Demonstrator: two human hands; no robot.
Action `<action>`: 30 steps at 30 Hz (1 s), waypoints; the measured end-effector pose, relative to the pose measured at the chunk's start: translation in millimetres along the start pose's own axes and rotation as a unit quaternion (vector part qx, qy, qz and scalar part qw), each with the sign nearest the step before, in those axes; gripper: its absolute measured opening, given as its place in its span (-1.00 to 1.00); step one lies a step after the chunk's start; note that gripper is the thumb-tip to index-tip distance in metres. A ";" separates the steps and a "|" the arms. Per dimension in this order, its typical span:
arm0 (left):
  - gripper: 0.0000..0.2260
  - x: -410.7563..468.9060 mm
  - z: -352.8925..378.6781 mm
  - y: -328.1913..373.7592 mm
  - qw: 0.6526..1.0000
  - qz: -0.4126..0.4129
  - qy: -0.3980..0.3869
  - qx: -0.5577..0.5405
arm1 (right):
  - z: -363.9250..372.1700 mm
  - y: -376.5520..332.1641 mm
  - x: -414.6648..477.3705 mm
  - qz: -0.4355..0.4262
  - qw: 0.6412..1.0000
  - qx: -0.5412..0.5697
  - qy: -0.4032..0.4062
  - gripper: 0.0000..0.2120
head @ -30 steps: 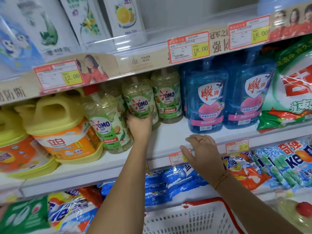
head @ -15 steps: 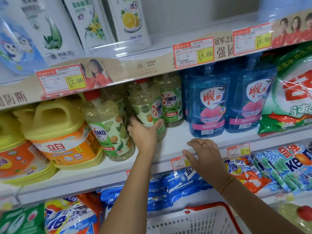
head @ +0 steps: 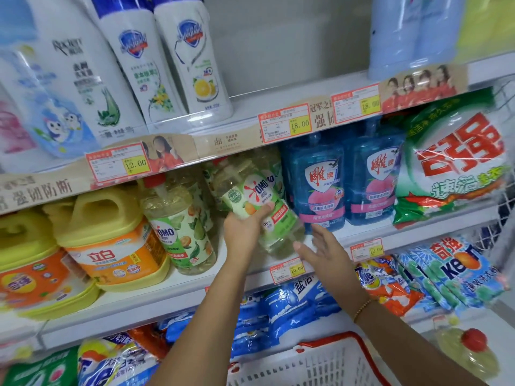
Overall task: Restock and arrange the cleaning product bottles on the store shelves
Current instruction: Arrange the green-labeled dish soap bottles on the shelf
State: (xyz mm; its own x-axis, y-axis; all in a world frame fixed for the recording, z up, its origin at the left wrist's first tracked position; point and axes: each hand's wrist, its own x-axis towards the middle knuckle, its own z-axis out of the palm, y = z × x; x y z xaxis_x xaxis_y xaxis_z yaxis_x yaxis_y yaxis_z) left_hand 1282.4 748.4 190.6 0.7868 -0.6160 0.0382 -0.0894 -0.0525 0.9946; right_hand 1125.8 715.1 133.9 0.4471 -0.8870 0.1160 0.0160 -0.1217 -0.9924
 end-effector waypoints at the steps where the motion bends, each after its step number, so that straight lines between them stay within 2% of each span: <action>1: -0.80 -6.5 2.1 5.6 0.999 -0.029 -0.022 -0.041 | -2.4 -5.5 -4.2 0.023 0.998 0.053 0.006 -0.51; 4: -0.78 -31.2 4.4 18.8 0.987 -0.083 -0.072 -0.121 | -15.6 -17.5 -15.4 0.092 0.979 0.183 -0.013 -0.44; 7: -0.84 -64.6 3.6 19.3 0.973 -0.105 -0.127 -0.158 | -23.8 -8.5 -31.2 0.117 0.952 0.275 -0.075 -0.24; 9: -0.78 -88.8 0.4 13.6 0.968 -0.099 -0.172 -0.153 | -28.5 4.7 -39.0 0.120 0.939 0.308 -0.100 -0.08; 10: -0.71 -96.3 -1.8 7.4 0.969 -0.080 -0.188 -0.138 | -33.0 8.2 -42.9 0.128 0.930 0.323 -0.116 -0.08; 12: -0.56 -107.6 -10.1 -2.0 0.971 -0.040 -0.211 -0.107 | -45.6 10.3 -46.4 0.124 0.917 0.336 -0.176 -0.23; 16: -0.59 -121.7 -35.0 -5.7 0.973 0.058 -0.223 -0.023 | -62.9 15.8 -44.5 0.090 0.914 0.307 -0.248 -0.01; 19: -0.53 -130.8 -44.0 9.5 0.962 0.129 -0.240 0.006 | -60.4 12.9 -42.0 0.057 0.907 0.324 -0.264 -0.01; 23: -0.38 -137.6 -45.7 39.0 0.951 0.193 -0.241 -0.033 | -52.8 -1.8 -42.3 0.024 0.877 0.391 -0.277 -0.03; 26: -0.25 -134.4 -52.4 53.0 0.941 0.222 -0.248 -0.061 | -41.7 -9.6 -44.5 0.036 0.851 0.431 -0.296 -0.02; 28: -0.17 -135.0 -57.4 61.0 0.935 0.239 -0.255 -0.055 | -34.0 -12.1 -48.4 0.028 0.825 0.467 -0.318 -0.09; 30: -0.17 -137.6 -60.8 65.9 0.933 0.252 -0.253 -0.047 | -27.7 -14.0 -54.2 0.026 0.813 0.478 -0.332 -0.16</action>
State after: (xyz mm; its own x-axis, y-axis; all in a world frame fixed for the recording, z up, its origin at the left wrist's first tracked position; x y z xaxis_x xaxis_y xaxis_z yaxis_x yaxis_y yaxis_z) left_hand 1205.4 877.5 256.8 0.2675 -0.8376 0.4764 -0.2970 0.3987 0.8677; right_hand 1076.5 752.4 142.6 0.8486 -0.4048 0.3405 0.5270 0.5914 -0.6104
